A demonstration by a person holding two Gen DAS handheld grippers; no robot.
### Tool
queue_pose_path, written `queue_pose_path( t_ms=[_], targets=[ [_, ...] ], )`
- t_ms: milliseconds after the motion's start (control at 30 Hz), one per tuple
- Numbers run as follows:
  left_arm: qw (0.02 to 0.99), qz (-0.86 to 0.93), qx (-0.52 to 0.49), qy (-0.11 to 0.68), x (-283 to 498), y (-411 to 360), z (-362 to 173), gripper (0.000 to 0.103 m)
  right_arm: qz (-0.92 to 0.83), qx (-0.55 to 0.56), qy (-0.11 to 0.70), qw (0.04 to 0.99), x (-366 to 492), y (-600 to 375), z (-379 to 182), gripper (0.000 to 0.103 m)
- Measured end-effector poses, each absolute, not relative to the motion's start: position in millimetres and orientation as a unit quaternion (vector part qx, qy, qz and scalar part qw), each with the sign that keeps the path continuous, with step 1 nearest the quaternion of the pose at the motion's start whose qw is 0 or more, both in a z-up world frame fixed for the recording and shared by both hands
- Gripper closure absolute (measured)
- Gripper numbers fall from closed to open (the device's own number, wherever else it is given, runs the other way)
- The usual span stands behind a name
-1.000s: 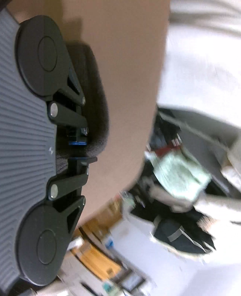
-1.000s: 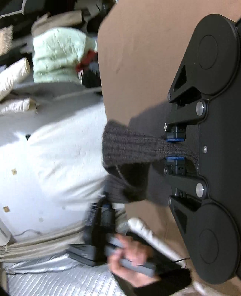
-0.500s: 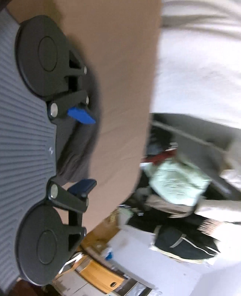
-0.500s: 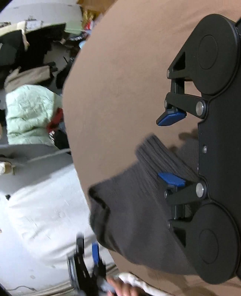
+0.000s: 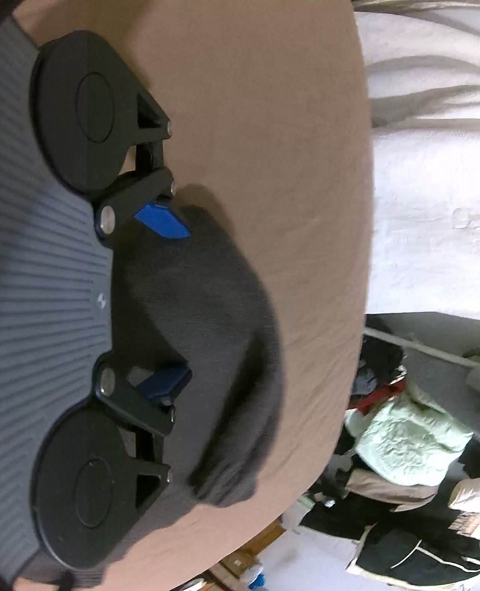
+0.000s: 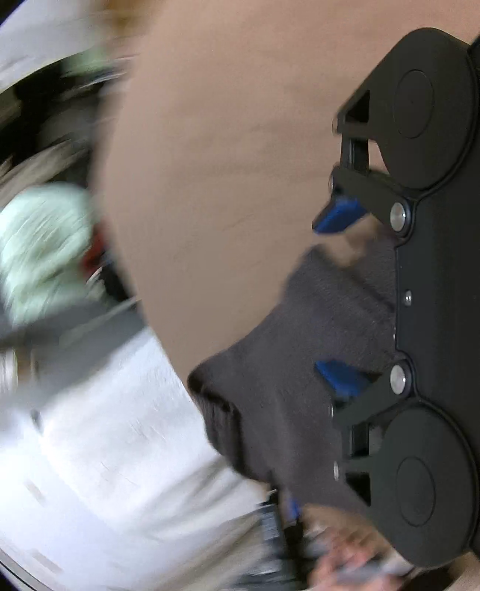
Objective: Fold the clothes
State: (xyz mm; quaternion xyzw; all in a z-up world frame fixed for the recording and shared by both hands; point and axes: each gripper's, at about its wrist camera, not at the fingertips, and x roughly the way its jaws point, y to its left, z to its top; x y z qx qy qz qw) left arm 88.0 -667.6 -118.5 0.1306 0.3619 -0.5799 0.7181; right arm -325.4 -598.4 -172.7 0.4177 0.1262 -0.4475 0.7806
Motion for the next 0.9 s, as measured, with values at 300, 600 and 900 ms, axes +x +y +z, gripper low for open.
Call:
queue_pose_path(
  t_ms=[300, 600, 900],
  targets=[
    [0.681, -0.619, 0.252, 0.297, 42, -747, -108, 0.032, -0.424, 0.333, 0.153, 0.828, -308, -591, -173, 0.063],
    [0.773, -0.477, 0.074, 0.412, 123, -745, -102, 0.033, -0.425, 0.307, 0.208, 0.826, -304, -594, -170, 0.044],
    [0.708, -0.516, 0.004, 0.482, 133, -637, -115, 0.023, -0.414, 0.469, 0.106, 0.772, -362, -604, -182, 0.028]
  ],
)
